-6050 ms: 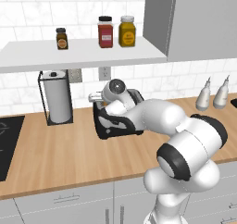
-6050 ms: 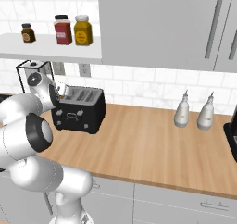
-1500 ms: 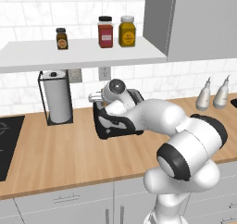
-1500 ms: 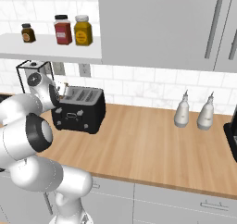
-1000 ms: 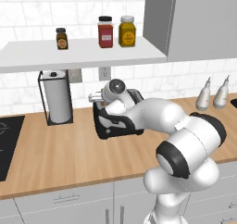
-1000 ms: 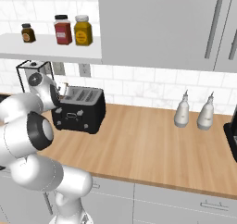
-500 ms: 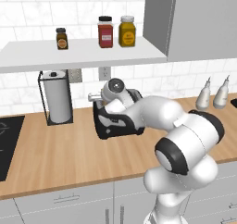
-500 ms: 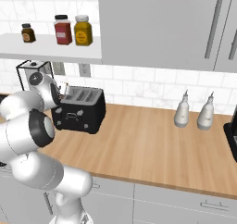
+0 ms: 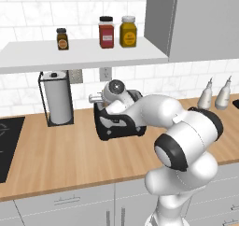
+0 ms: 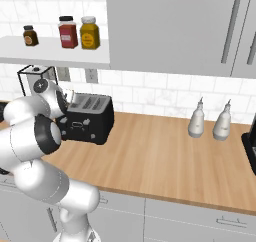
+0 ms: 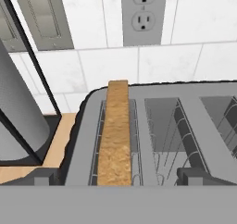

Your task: Start the toaster. Once the lever pops up, take the bread to the plate on the dining counter.

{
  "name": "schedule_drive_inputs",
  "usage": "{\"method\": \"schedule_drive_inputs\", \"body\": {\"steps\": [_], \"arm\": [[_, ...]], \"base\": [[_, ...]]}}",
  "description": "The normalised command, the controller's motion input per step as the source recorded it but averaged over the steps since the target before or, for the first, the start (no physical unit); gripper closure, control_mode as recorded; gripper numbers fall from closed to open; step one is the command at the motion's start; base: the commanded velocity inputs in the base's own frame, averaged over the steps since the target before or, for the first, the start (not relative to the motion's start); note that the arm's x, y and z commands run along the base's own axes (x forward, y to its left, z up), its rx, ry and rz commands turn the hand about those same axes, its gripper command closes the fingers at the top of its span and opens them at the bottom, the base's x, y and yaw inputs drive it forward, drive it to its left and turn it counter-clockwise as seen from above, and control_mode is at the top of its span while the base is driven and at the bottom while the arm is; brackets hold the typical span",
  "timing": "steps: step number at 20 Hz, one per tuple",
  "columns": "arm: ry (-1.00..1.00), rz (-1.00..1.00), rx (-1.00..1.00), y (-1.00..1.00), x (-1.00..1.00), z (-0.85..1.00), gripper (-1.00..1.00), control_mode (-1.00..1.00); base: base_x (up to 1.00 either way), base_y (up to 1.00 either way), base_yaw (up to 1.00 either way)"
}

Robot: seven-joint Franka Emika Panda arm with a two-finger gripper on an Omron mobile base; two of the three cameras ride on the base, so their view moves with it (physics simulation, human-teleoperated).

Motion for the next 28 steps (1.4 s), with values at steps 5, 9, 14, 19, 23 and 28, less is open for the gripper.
{"method": "schedule_drive_inputs", "body": {"steps": [5,9,14,19,23,28], "arm": [[0.00,0.00,0.00,0.00,0.00,0.00,1.00,-1.00],[0.00,0.00,0.00,0.00,0.00,0.00,1.00,-1.00],[0.00,0.00,0.00,0.00,0.00,0.00,1.00,-1.00],[0.00,0.00,0.00,0.00,0.00,0.00,1.00,-1.00],[0.00,0.00,0.00,0.00,0.00,0.00,1.00,-1.00],[-0.01,0.00,0.00,0.00,-0.05,0.08,1.00,-1.00]], "base": [[0.00,0.00,0.00],[0.00,0.00,0.00],[0.00,0.00,0.00],[0.00,0.00,0.00],[0.00,0.00,0.00],[0.00,0.00,0.00]]}}
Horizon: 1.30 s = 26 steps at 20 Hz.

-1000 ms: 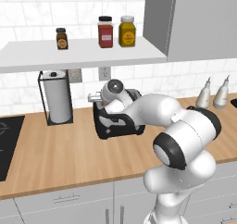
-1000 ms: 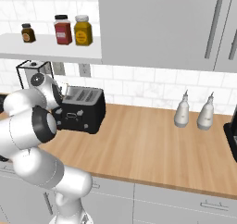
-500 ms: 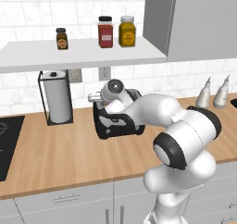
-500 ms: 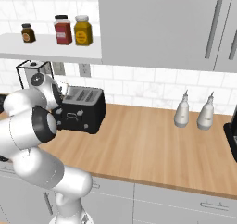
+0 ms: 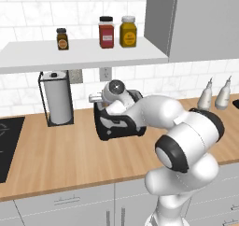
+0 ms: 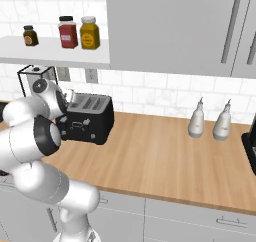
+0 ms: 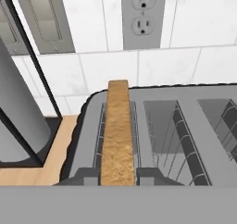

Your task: Start the toaster. Once the lever pops up, take the bread to the plate on the dining counter.

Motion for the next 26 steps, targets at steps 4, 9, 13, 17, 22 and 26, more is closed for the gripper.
{"method": "schedule_drive_inputs", "body": {"steps": [4,9,13,17,22,26], "arm": [[-0.01,0.00,0.00,0.00,-0.17,0.47,1.00,-1.00],[-0.02,0.00,0.00,0.00,-0.19,0.62,1.00,-1.00],[0.00,0.00,0.00,0.00,-0.08,0.67,1.00,-1.00],[0.01,0.00,0.00,0.00,-0.30,0.34,1.00,-1.00],[0.00,0.00,-0.02,0.00,-0.59,0.04,1.00,-1.00],[0.00,0.01,-0.01,-0.24,-0.73,0.00,1.00,-1.00]], "base": [[0.00,0.00,0.00],[0.00,0.00,0.00],[0.00,0.00,0.00],[0.00,0.00,0.00],[0.00,0.00,0.00],[0.00,0.00,0.00]]}}
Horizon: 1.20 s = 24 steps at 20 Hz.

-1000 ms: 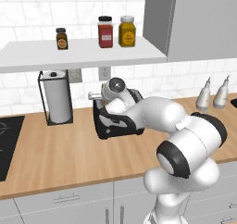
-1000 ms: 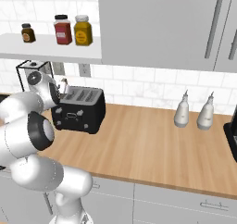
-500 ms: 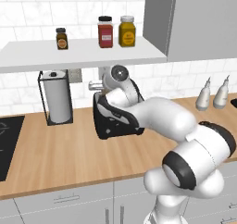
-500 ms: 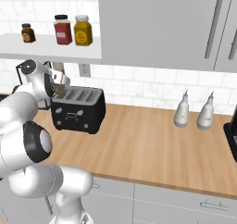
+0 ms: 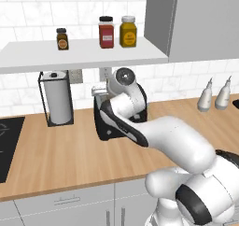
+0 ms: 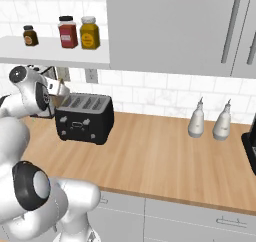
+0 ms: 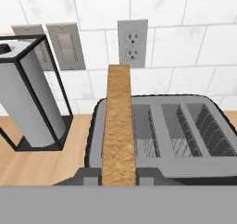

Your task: Start the toaster. Once the lever pops up, take the bread to the plate on the dining counter.

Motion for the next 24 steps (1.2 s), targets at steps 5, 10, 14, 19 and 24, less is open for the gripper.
{"method": "schedule_drive_inputs", "body": {"steps": [5,10,14,19,24], "arm": [[0.00,0.05,0.00,-0.59,-0.58,0.13,1.00,-1.00],[0.00,0.05,0.00,-0.66,-0.58,0.18,1.00,-1.00],[0.00,0.00,0.00,-0.62,-0.67,0.23,1.00,-1.00],[0.01,0.00,0.00,-0.41,-0.72,0.17,1.00,-1.00],[0.04,-0.01,0.00,-0.38,-0.58,0.14,1.00,-1.00]], "base": [[0.00,0.00,0.00],[0.00,0.00,0.00],[0.00,0.00,0.00],[0.00,0.00,0.00],[0.00,0.00,0.00]]}}
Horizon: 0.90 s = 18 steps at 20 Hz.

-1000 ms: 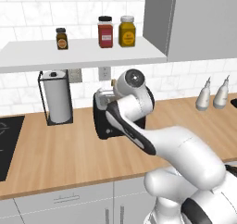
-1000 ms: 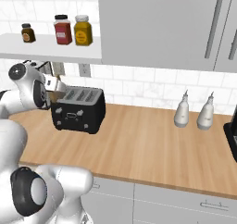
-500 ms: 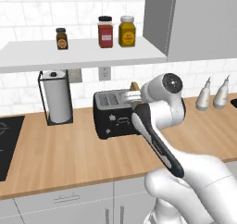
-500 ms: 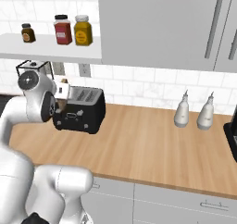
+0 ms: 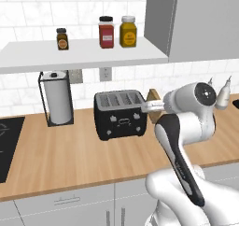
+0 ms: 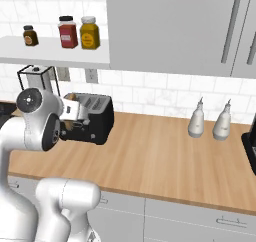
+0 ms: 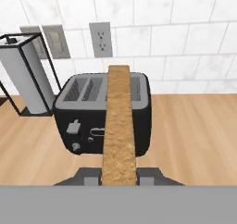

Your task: Start the toaster. Once the lever pops up, take the bread to the plate on the dining counter.

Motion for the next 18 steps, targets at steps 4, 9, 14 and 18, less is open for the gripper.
{"method": "schedule_drive_inputs", "body": {"steps": [4,9,14,18], "arm": [[0.05,-0.02,0.00,-0.45,-0.38,0.10,1.00,-1.00],[0.08,-0.08,0.00,-0.28,-0.13,0.04,1.00,-1.00],[0.15,-0.09,-0.02,-0.05,-0.10,0.08,1.00,-1.00],[0.08,-0.03,-0.04,-0.04,-0.23,0.00,1.00,-1.00]], "base": [[0.00,0.00,0.00],[0.00,0.00,0.00],[0.00,0.00,0.00],[0.00,0.00,0.00]]}}
